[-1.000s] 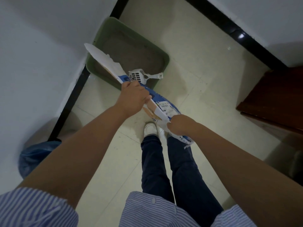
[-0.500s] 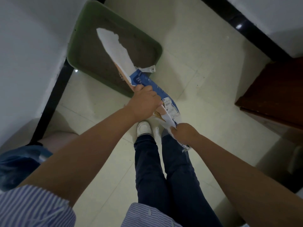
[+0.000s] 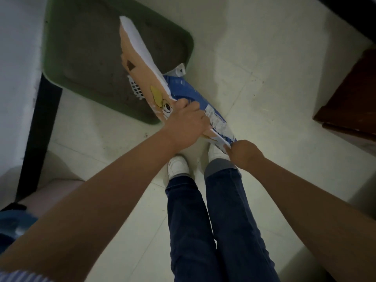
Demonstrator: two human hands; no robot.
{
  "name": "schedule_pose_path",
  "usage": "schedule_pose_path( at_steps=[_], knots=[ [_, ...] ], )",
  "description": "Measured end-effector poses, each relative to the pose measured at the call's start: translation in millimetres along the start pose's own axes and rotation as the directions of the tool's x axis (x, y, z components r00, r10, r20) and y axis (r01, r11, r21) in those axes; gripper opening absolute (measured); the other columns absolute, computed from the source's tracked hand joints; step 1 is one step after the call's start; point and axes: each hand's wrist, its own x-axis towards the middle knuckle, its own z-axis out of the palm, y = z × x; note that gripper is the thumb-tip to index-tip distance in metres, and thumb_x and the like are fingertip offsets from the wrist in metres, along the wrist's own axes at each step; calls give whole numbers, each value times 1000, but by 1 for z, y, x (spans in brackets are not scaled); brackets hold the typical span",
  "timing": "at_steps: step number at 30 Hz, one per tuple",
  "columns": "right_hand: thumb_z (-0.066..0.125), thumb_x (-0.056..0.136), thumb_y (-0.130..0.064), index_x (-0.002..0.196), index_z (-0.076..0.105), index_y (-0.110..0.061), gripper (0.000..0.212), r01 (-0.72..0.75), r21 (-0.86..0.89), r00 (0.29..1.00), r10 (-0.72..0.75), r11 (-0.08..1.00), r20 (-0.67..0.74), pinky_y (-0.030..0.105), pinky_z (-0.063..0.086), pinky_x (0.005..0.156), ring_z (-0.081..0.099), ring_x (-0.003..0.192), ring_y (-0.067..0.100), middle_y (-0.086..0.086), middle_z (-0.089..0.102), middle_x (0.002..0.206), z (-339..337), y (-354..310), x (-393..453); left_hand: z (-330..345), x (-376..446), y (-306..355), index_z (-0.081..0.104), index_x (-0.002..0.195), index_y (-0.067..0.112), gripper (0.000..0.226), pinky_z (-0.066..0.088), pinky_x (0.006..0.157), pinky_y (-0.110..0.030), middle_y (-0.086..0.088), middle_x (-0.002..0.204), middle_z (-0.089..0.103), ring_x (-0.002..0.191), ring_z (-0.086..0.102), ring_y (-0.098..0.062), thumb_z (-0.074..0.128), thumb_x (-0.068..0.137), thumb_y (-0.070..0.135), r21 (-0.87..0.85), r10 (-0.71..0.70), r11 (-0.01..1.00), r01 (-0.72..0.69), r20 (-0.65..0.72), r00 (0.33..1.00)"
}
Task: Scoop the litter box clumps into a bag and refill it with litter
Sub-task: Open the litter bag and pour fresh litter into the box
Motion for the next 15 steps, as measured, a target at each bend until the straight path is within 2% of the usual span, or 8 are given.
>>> schedule_pose_path(
  at_steps=[2, 3, 4, 6, 8, 10, 12, 15],
  knots=[
    [25, 102, -21, 118, 54, 3, 40, 22, -4, 1000, -22, 1000, 1, 32, 41, 93, 54, 114, 29, 20, 57, 124, 1, -2, 7, -8, -5, -12, 63, 53, 16, 18, 25, 69, -30, 2, 51, 57, 66, 55, -18, 48, 61, 12, 3, -50, 999, 50, 2, 999],
    [26, 102, -21, 117, 54, 3, 40, 29, -11, 1000, -29, 1000, 10, 31, 40, 93, 54, 114, 29, 20, 57, 123, 1, -2, 9, -6, -9, -21, 67, 64, 16, 10, 27, 75, -31, 1, 62, 62, 75, 57, -19, 58, 60, 14, 43, -79, 996, 79, -2, 997],
    [26, 102, -22, 114, 56, 3, 40, 36, -24, 999, -35, 999, 27, 32, 41, 92, 54, 113, 29, 21, 58, 122, 2, -2, 11, -6, -13, -31, 68, 83, 16, 20, 29, 84, -32, -1, 82, 65, 89, 57, -20, 61, 65, 12, 59, -128, 990, 126, 35, 991],
    [26, 102, -24, 100, 59, -2, 40, 45, -71, 998, -41, 996, 52, 33, 42, 87, 56, 111, 28, 21, 59, 119, 1, -3, 13, -5, -21, -55, 54, 118, 15, 36, 27, 101, -37, -6, 117, 55, 115, 45, -24, 57, 82, 16, 59, -261, 965, 255, 125, 957],
    [25, 102, -26, 94, 58, -7, 39, 55, -107, 997, -49, 993, 59, 32, 43, 86, 57, 109, 28, 22, 60, 117, 0, -5, 13, -15, -29, -78, 50, 123, 15, 37, 27, 105, -43, -9, 123, 52, 118, 42, -27, 55, 87, 19, 114, -446, 894, 434, 124, 886],
    [24, 102, -26, 107, 57, -5, 40, 60, -127, 997, -54, 990, 50, 32, 43, 89, 57, 110, 29, 22, 60, 118, 1, -5, 13, -24, -38, -102, 54, 123, 14, 38, 26, 106, -46, -12, 123, 54, 118, 44, -29, 58, 86, 16, 137, -582, 811, 569, 90, 808],
    [24, 102, -27, 114, 56, 2, 44, 39, -134, 998, -33, 990, 46, 32, 44, 90, 57, 109, 29, 22, 60, 118, 2, -5, 13, -22, -48, -119, 54, 128, 14, 41, 25, 107, -45, -16, 127, 53, 121, 43, -33, 56, 87, 9, -13, -626, 774, 633, 136, 768],
    [25, 101, -30, 115, 56, 2, 46, -19, -109, 1000, 20, 994, 15, 33, 45, 89, 57, 109, 31, 20, 60, 119, -1, -7, 10, -27, -63, -125, 51, 132, 11, 43, 34, 103, -42, -21, 127, 54, 119, 47, -34, 49, 90, 3, -251, -594, 737, 627, 202, 779]
  ],
)
